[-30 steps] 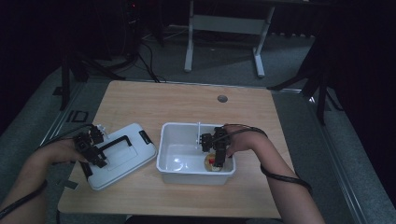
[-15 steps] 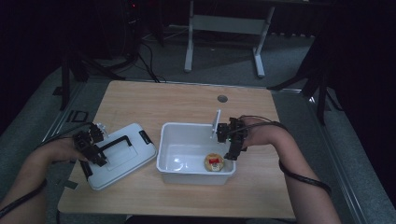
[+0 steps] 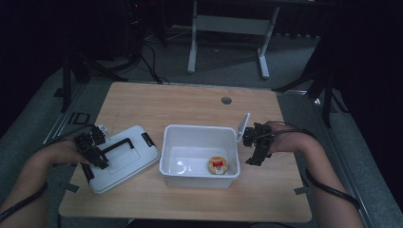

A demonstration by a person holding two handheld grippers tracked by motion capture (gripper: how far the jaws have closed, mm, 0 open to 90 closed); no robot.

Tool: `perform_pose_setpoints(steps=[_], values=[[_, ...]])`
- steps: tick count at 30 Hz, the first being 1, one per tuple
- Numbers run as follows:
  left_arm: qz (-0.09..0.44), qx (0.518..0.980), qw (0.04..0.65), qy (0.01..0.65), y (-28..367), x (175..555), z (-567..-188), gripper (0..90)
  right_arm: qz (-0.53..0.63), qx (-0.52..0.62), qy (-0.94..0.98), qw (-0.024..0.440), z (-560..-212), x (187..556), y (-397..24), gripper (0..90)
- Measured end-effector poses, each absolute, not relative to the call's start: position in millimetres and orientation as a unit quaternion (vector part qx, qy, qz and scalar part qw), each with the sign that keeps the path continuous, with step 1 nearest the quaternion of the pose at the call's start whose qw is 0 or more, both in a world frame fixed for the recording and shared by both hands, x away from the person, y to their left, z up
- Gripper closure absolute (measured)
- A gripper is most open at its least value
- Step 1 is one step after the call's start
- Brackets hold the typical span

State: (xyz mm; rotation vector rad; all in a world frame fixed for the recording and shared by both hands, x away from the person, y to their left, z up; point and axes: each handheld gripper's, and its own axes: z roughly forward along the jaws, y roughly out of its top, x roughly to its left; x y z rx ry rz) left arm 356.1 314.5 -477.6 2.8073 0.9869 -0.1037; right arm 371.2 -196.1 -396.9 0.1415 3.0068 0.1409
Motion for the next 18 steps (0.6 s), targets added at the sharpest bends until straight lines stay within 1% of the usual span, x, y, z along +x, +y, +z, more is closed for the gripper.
perform_pose_setpoints(steps=[9, 18], values=[[-0.034, 0.938, 0.085, 0.335, 315, 356, -475, 35.7, 0.041, 0.069, 0.995, 0.059, -410, 370, -224, 13.4], [-0.033, 0.938, 0.087, 0.333, 316, 355, -478, 35.7, 0.054, 0.094, 0.993, 0.042, -434, 358, -261, 13.6]])
